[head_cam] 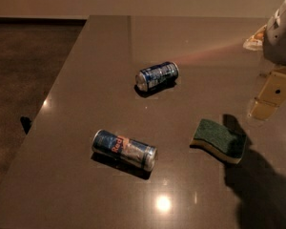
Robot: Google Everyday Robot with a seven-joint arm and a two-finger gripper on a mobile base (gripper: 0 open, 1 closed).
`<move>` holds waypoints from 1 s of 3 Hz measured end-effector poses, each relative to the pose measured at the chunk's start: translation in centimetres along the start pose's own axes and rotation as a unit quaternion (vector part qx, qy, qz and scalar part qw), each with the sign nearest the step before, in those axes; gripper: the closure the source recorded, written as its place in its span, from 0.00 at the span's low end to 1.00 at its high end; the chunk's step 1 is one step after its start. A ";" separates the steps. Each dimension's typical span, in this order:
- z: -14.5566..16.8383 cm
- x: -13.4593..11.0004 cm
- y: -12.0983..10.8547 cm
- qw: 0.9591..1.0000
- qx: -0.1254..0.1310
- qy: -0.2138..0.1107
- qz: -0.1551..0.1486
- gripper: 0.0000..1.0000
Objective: Pick pepsi can
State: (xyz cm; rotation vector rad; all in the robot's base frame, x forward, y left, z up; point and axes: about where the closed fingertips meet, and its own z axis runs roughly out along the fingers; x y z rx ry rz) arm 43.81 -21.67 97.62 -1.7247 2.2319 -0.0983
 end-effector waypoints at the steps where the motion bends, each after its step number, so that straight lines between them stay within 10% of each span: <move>1: 0.0 0.0 0.0 1.000 0.001 0.000 0.000 0.00; 3: 2.3 -2.5 -2.4 0.999 -0.006 -0.020 -0.032 0.00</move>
Offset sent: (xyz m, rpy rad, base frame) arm 0.0296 0.0164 -0.0140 0.0142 0.0045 0.0617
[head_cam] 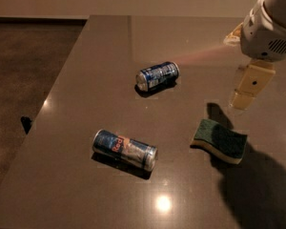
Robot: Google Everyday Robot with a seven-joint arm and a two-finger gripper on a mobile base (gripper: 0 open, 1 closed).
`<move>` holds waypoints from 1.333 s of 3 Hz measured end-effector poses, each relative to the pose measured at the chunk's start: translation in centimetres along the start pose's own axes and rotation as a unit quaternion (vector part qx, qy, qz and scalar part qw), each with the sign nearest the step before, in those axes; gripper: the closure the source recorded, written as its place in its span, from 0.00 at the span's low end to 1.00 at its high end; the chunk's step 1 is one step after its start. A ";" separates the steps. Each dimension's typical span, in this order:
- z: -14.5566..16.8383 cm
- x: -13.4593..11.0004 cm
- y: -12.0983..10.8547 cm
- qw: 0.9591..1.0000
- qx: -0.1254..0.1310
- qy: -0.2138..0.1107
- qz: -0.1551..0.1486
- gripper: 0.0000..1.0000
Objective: Pick pepsi can
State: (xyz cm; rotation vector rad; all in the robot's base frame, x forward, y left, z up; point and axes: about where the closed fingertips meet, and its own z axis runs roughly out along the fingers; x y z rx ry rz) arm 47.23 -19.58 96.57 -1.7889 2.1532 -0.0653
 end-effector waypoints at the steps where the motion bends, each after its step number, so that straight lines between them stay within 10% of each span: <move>1: 2.3 -1.9 -2.0 0.999 -0.014 -0.015 -0.030 0.00; 4: 11.3 -8.7 -8.4 0.984 -0.074 -0.043 -0.156 0.00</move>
Offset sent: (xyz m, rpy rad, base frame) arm 0.1045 0.0590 -0.0437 0.0496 0.0476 0.2393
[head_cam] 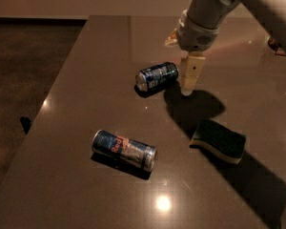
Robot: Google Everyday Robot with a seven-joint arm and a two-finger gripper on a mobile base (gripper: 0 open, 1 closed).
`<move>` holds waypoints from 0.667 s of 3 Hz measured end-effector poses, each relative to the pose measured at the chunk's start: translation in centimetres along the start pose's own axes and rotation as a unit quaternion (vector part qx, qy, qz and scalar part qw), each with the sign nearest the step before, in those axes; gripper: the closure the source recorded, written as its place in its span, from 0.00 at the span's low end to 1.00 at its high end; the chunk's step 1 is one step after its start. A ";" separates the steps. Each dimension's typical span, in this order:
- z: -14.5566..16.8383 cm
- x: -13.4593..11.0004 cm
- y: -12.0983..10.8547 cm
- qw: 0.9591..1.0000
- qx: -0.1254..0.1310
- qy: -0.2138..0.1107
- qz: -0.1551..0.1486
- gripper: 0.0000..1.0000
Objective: Pick pepsi can
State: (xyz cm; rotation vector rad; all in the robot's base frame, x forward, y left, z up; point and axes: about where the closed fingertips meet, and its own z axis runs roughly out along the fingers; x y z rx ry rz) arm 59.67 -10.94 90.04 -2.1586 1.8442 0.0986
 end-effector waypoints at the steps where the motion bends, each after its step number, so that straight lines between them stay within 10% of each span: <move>1: 1.5 -0.6 -0.9 1.000 -0.012 0.004 -0.023 0.00; 2: 3.0 -1.7 -1.2 0.998 -0.028 0.011 -0.049 0.00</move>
Offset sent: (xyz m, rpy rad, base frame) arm 0.0104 0.0367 -0.0330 -0.0872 0.0605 0.1708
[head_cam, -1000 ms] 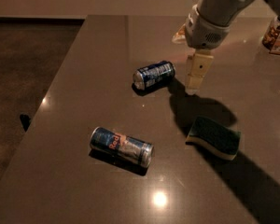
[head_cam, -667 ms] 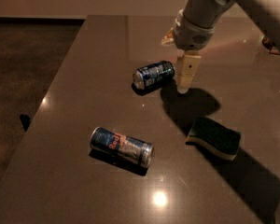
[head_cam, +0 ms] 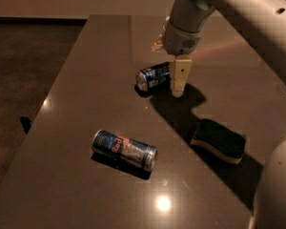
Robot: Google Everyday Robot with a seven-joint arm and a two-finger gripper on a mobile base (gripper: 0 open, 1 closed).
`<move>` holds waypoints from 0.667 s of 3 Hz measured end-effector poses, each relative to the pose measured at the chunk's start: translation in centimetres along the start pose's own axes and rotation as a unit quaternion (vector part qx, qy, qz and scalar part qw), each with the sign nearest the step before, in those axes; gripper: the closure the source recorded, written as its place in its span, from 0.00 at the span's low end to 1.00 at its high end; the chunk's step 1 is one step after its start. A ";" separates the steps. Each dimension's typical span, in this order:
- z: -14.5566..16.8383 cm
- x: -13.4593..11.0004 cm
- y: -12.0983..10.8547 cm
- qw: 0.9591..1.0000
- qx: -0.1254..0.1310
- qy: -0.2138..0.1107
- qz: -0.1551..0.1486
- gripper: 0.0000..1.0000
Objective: Pick pepsi can
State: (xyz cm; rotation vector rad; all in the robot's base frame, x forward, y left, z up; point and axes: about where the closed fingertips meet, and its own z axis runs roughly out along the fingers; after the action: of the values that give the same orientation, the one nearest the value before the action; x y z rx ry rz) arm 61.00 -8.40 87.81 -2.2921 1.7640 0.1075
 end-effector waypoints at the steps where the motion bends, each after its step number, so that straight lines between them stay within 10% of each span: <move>1: 1.6 -0.4 -0.2 1.000 -0.019 0.011 -0.015 0.15; 2: 2.6 -0.5 -0.3 0.999 -0.040 0.020 -0.021 0.38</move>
Offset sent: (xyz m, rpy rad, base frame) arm -0.0047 0.0088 -0.0323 -0.1205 0.1269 0.0759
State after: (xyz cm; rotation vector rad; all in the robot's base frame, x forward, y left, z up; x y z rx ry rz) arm 61.37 -7.21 85.42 -2.4023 1.7592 0.1259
